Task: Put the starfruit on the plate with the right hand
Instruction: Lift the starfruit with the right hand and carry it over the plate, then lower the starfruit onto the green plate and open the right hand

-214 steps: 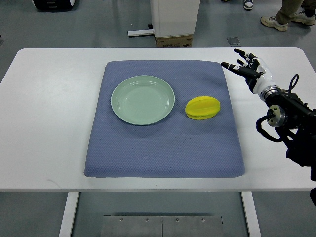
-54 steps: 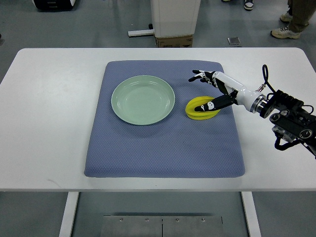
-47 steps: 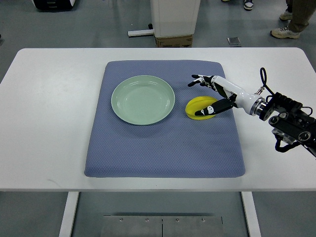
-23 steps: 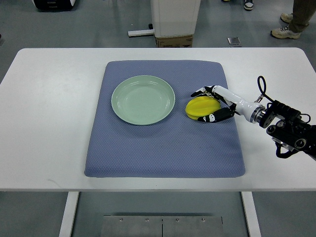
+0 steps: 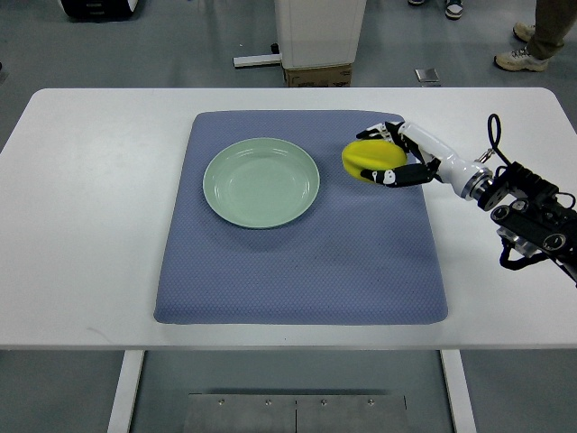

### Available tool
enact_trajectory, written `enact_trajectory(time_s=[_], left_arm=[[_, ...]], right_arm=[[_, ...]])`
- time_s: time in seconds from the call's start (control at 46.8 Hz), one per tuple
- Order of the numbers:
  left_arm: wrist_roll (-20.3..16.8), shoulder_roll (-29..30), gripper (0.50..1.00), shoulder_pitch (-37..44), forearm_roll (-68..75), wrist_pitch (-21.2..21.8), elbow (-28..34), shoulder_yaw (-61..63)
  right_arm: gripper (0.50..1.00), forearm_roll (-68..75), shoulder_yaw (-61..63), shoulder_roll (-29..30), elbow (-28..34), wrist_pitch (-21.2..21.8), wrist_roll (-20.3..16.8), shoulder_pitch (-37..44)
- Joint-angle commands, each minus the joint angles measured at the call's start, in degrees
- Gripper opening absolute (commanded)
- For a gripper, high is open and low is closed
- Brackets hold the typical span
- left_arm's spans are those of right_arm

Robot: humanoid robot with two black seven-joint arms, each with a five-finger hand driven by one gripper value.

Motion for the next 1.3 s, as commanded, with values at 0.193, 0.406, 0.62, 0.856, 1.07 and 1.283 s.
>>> enact_trajectory(time_s=[0.193,0.406,0.62,0.856,1.07,1.283], left_arm=[[0.0,0.0,1.0,-0.02,0.0,0.0,0.0,-0.08],[0.0,0.0,1.0,-0.02,0.0,0.0,0.0,-0.08],[0.0,0.0,1.0,0.07,0.0,0.0,0.0,0.0],[0.0,0.0,1.0,-0.02,0.0,0.0,0.0,0.0],[0.0,0.0,1.0,-0.02,0.0,0.0,0.0,0.0],[0.0,0.0,1.0,-0.02,0.0,0.0,0.0,0.0]], right_arm=[[0.5,0.0,1.81,2.4,0.43,0.47,-2.21,4.82],[0.5,0.0,1.46,7.41,0.43,0.47,-6.69,8.68],[0.5,0.0,-0.65,13.3,0.43,0.47,-9.24,11.85],[0.5,-0.09,-4.87,15.85,0.35,-0.15,-10.21,13.78],[0.5,-0.71,-8.82,15.85,0.35,-0.32,-10.21,14.14],[0.5,-1.06,-11.2,15.85,2.8,-0.41,-10.21,13.96]])
